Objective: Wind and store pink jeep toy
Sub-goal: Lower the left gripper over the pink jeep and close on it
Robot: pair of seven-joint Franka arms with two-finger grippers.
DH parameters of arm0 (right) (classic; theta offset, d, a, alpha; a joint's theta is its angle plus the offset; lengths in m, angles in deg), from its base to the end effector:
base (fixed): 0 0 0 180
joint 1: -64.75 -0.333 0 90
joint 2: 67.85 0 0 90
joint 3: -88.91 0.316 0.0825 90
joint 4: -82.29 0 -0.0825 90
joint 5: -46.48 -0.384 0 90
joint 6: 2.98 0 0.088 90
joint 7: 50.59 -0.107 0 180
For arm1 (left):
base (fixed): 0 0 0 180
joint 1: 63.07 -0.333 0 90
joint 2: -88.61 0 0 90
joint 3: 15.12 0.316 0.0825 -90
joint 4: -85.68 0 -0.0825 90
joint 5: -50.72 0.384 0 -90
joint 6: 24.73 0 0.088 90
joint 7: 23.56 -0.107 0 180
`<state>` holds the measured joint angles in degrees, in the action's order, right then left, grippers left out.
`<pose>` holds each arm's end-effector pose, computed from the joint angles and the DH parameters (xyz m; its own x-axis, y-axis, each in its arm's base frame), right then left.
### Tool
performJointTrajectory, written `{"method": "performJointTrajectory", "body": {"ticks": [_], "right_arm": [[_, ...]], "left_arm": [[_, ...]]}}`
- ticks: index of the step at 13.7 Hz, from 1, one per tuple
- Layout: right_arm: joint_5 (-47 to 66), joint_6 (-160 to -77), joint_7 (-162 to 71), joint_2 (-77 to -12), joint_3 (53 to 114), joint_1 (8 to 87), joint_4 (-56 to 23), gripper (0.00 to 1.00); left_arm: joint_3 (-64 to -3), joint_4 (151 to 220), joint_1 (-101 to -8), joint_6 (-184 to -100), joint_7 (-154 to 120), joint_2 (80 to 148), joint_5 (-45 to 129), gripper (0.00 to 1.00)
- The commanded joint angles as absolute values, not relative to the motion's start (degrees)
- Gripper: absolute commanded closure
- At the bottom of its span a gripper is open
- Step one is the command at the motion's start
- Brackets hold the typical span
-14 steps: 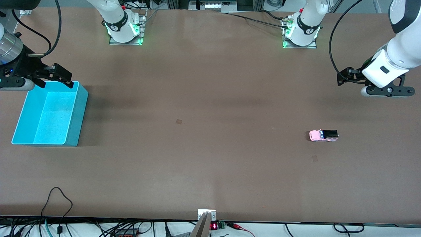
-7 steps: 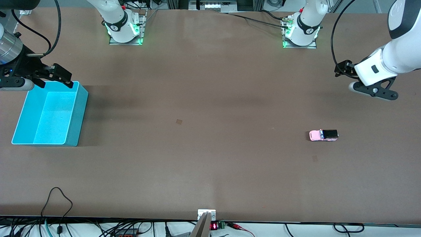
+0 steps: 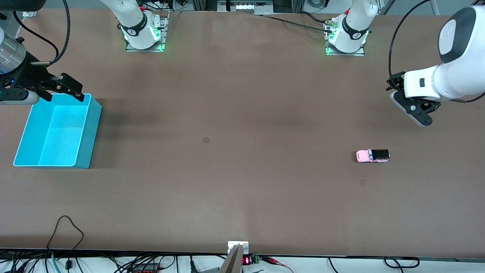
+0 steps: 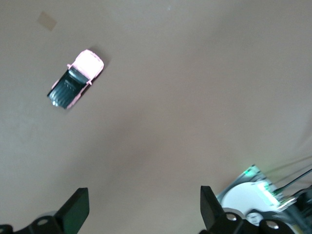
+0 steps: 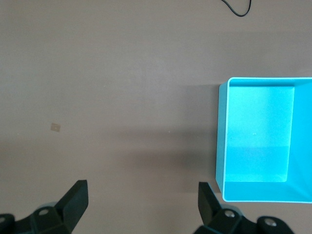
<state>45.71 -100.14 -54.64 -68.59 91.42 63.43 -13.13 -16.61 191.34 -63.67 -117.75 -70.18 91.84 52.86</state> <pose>0.5591 0.0389 0.5978 0.9991 -0.0055 0.0422 -0.0049 -0.9999 -0.0159 0.5456 -0.0044 0.4707 0.6405 -0.7380 -0.2124 -0.7179 -0.6736 0.1755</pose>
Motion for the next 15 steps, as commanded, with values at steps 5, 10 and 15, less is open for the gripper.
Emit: {"method": "performJointTrajectory", "body": {"ticks": [5,10,15], "right_arm": [[45.6,-99.1,-54.4,-68.5,91.6,63.9,-12.0,0.00],[45.7,-99.2,-54.4,-68.5,91.6,63.9,-12.1,0.00],[45.7,-99.1,-54.5,-68.4,91.6,63.9,-12.1,0.00]], "left_arm": [[-16.6,202.6,-66.8,-141.2,-90.4,96.4,55.1,0.00],[-16.7,202.6,-68.6,-155.9,-99.0,106.4,55.1,0.00],[-16.6,200.8,-68.6,-166.8,-104.6,113.4,55.1,0.00]]}}
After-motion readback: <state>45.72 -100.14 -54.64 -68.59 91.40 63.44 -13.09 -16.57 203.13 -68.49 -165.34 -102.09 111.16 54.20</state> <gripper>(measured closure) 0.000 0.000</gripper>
